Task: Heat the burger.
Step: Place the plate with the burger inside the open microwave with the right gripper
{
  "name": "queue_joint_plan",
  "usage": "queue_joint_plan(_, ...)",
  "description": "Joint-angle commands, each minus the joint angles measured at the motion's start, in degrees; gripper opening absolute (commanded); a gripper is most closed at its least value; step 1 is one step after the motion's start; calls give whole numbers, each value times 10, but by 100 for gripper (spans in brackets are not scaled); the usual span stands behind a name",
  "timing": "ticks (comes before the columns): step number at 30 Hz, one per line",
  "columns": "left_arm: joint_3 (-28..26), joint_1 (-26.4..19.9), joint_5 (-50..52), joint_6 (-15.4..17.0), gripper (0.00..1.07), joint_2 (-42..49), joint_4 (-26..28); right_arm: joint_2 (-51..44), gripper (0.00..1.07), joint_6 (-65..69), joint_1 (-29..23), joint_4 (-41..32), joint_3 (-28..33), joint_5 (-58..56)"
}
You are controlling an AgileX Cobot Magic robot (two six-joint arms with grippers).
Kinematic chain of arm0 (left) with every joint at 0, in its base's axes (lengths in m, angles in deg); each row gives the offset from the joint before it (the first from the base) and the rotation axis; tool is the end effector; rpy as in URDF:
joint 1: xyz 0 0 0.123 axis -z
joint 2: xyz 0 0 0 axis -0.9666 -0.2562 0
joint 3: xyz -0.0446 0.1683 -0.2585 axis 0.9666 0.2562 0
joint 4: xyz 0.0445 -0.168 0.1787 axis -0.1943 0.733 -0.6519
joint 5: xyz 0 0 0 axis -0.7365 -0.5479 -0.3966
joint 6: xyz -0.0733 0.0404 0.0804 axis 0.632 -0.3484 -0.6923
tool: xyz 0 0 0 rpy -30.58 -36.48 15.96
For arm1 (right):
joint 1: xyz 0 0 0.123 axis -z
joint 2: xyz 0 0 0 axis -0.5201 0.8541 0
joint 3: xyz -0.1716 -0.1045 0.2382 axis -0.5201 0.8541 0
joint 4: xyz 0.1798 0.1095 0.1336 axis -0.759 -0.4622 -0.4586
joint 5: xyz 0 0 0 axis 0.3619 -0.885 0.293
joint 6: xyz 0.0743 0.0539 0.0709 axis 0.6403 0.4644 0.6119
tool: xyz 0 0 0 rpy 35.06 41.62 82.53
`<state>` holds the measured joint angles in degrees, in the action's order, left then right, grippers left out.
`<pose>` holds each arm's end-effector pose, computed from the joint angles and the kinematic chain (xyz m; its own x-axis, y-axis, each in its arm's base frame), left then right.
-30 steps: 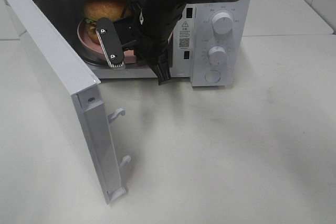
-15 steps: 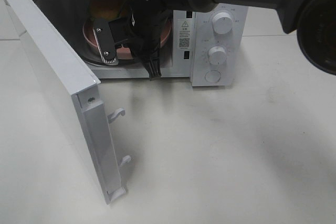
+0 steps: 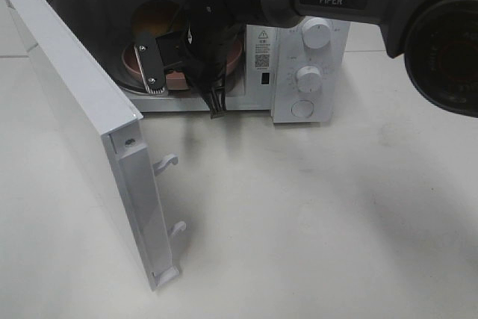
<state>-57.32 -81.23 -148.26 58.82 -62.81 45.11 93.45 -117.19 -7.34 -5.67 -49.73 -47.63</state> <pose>-0.0153 -0.0259 0.2701 -0.4407 -0.0009 -0.8976 0.1023 0.9934 -0.0512 0.4510 0.3403 0.1695 0.3548 -0.9325 -0.0680 -0.7475 -0.2393 -0.6196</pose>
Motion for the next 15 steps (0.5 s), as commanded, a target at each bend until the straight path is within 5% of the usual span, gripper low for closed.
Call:
queue_joint_plan(1,2,-2,9,-1,101,10,0,-9,24,18,0,2,-11,25)
queue_joint_plan(8,2,-2,9,-1,101,10,0,-9,57,24,0,-13,-9,21)
queue_joint_plan(15,2,-2,9,-1,101,10,0,-11,72,48,0,-17,21,27)
